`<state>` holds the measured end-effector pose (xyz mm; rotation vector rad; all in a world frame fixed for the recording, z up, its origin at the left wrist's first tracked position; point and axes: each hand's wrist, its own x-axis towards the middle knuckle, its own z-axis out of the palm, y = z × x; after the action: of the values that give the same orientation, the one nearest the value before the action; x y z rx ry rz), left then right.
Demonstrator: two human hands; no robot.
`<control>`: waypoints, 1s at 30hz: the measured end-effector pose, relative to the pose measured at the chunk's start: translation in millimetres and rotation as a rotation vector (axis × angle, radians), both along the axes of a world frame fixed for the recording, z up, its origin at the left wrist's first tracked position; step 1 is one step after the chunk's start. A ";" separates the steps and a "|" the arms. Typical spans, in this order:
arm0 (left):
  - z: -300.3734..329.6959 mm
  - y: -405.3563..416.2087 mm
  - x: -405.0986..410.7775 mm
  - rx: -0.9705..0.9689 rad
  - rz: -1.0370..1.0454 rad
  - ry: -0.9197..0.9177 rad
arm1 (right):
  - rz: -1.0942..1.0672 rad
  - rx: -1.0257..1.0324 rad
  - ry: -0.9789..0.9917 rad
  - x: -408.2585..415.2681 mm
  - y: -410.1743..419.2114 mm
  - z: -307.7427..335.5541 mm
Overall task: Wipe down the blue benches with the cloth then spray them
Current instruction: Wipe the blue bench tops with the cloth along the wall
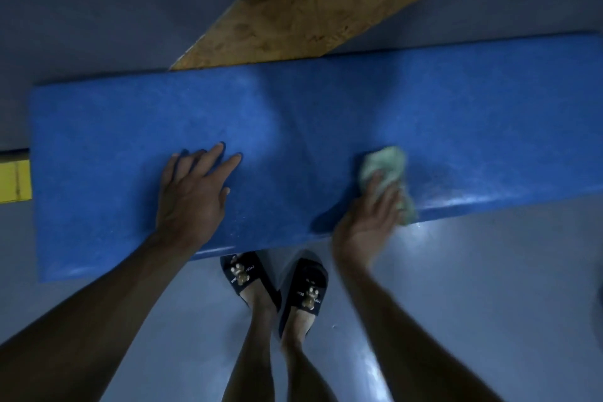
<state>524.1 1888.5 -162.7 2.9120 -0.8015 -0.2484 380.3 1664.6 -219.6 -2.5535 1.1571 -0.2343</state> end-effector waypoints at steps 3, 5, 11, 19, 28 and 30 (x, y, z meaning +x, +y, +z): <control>2.0 -5.5 -11.4 -0.004 -0.011 -0.001 | 0.440 0.088 0.024 -17.8 81.9 10.5; 1.3 -5.9 -18.3 -0.007 -0.025 -0.004 | 0.770 0.102 0.034 -31.1 70.6 13.2; -0.4 3.1 -34.3 -0.011 0.002 0.018 | 0.847 -0.071 0.068 -63.6 -115.4 3.2; 5.0 23.4 -49.3 -0.005 0.068 0.079 | -0.145 0.164 -0.138 -34.8 -14.8 -2.2; 5.8 55.3 -54.9 0.017 0.111 0.118 | 1.087 0.046 0.027 -50.5 -4.0 8.7; 4.5 65.7 -54.7 0.015 0.125 0.123 | 0.969 -0.011 0.054 -49.9 -52.2 8.9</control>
<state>469.4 1954.2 -158.3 2.9122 -0.5993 -0.4179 330.4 1612.3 -210.6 -2.7996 -0.1538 0.0704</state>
